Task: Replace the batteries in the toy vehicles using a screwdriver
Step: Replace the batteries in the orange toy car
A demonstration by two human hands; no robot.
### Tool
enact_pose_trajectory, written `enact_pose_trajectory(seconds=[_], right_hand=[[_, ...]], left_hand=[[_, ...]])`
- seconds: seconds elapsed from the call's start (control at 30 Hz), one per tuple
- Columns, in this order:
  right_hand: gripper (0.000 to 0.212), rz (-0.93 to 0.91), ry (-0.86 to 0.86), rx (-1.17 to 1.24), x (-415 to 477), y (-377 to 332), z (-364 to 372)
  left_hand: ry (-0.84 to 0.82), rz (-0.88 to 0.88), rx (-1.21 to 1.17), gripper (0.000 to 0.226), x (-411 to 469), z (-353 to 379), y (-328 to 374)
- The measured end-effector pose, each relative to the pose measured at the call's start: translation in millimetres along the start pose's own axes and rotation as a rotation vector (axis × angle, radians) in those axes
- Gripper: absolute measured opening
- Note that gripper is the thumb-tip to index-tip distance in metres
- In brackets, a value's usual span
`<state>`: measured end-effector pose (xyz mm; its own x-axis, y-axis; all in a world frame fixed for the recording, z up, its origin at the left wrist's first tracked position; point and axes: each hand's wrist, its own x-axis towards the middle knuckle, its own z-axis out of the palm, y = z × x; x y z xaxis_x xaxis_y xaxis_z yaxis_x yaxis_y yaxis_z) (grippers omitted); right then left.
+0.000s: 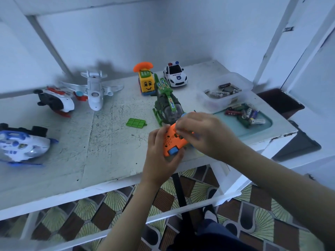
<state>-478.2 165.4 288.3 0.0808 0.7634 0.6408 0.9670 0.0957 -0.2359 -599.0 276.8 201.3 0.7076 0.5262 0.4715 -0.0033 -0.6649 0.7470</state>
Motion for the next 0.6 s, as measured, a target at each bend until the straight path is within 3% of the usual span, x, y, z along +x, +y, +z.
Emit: enact_pose_trajectory(seconds=[0.13,0.37,0.6], right_hand=[[0.012,-0.204,-0.163,-0.199,-5,7,9],[0.011,-0.257,-0.157,-0.316,-9,18,12],[0.030,-0.156,-0.113,-0.388,-26,15,13]], left_hand=[[0.000,0.000,-0.023,0.068,0,-1,2],[0.006,-0.001,-0.018,0.067,1,0,1],[0.020,-0.004,-0.035,0.064,2,0,3]])
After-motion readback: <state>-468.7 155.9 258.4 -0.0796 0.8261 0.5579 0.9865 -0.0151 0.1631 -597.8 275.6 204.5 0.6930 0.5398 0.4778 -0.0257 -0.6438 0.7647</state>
